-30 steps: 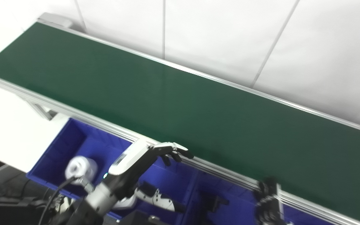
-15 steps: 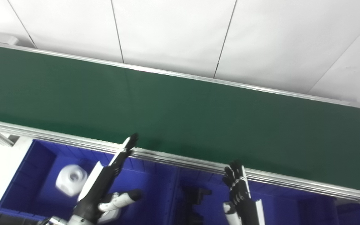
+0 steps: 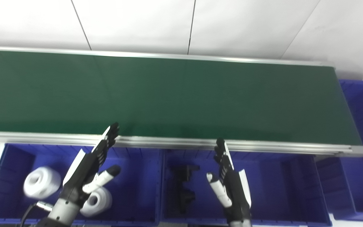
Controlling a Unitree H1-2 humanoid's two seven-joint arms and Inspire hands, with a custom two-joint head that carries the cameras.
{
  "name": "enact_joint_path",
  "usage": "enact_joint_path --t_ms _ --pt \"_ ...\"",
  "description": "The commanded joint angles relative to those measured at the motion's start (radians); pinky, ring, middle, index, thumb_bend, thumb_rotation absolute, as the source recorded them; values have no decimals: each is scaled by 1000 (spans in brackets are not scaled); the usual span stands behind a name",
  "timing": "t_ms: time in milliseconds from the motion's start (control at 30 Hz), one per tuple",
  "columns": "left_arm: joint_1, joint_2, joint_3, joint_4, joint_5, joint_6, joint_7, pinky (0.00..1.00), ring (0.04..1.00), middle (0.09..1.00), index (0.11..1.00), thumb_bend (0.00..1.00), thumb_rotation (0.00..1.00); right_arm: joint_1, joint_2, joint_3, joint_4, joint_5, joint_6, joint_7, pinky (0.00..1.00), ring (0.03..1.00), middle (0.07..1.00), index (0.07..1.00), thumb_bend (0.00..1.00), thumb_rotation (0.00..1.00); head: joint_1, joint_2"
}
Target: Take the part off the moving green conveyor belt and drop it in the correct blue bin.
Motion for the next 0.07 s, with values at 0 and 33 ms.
enact_joint_path --t_ms 0,33 --pt "-17 15 5 -65 -43 26 -13 1000 1000 1000 1000 733 743 -29 182 120 -42 -13 33 -14 977 989 995 1000 815 874 -8 -2" --pt "-19 15 7 -71 -49 36 -14 1000 1000 1000 1000 735 738 -30 182 122 -44 -14 39 -15 977 988 994 1000 817 875 -13 -2"
